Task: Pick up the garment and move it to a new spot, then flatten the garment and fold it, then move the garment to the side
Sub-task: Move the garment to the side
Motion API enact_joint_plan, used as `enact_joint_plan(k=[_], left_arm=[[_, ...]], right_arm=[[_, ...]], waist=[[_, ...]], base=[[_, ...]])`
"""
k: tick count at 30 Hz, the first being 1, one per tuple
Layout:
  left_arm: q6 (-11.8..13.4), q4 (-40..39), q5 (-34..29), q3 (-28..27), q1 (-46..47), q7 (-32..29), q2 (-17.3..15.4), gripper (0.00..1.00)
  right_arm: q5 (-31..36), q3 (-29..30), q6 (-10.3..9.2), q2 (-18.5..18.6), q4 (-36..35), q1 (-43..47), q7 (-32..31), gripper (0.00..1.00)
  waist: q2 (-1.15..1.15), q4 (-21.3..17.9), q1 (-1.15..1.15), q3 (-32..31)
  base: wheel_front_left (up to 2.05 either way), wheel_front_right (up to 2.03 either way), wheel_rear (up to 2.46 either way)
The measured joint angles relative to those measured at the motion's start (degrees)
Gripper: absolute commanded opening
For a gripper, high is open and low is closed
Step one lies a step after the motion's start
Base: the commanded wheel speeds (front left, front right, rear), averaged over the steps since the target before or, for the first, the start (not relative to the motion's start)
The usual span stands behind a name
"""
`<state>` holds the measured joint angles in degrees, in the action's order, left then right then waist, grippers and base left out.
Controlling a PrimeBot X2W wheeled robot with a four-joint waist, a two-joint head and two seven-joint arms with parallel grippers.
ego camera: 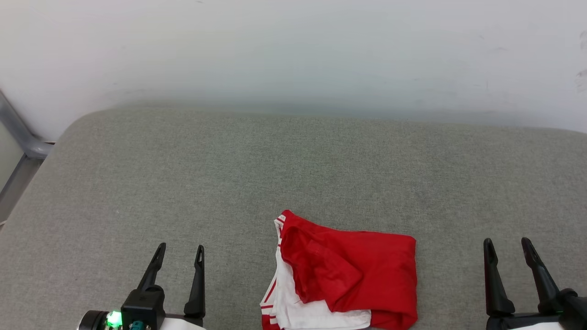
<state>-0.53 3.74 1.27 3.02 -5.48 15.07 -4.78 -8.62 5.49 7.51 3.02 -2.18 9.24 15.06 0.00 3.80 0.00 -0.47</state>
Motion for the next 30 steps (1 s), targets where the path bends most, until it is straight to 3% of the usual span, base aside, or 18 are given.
enact_joint_plan(k=[9, 14, 17, 25, 26, 30], left_arm=[[0.02, 0.13, 0.00, -0.01, 0.00, 0.00, 0.02, 1.00], [0.03, 0.33, 0.01, 0.10, 0.05, 0.00, 0.05, 1.00], [0.02, 0.34, 0.01, 0.19, 0.07, -0.01, 0.09, 1.00], [0.02, 0.66, 0.09, 0.38, 1.02, 0.00, 0.22, 1.00], [-0.04, 0.85, 0.09, 0.47, 1.29, 0.00, 0.25, 1.00], [-0.08, 1.01, 0.08, 0.66, 1.60, 0.00, 0.30, 1.00]], right_arm=[[0.81, -0.63, 0.00, -0.02, 0.89, -0.19, -0.01, 1.00], [2.86, 0.40, 0.00, 0.27, 0.43, -4.98, -0.01, 1.00], [2.75, -0.53, 0.00, 4.16, 0.36, -8.99, -2.43, 1.00], [-7.84, -10.79, 0.00, 13.58, 0.41, -20.86, -22.30, 1.00], [-13.07, -15.21, 0.01, 16.00, 0.94, -23.58, -32.30, 1.00], [-19.15, -19.65, 0.00, 19.13, 2.69, -25.68, -43.95, 1.00]], waist=[[0.00, 0.12, 0.00, -0.24], [0.00, 0.37, 0.00, -0.12], [0.00, 0.59, 0.00, 0.11], [0.00, 0.89, 0.01, 1.57], [0.00, 1.07, 0.01, 2.03], [0.00, 1.45, 0.01, 2.64]], base=[[0.00, 0.00, 0.00], [0.00, 0.00, 0.00], [0.00, 0.00, 0.00], [0.00, 0.00, 0.00], [0.00, 0.00, 0.00], [0.00, 0.00, 0.00]])
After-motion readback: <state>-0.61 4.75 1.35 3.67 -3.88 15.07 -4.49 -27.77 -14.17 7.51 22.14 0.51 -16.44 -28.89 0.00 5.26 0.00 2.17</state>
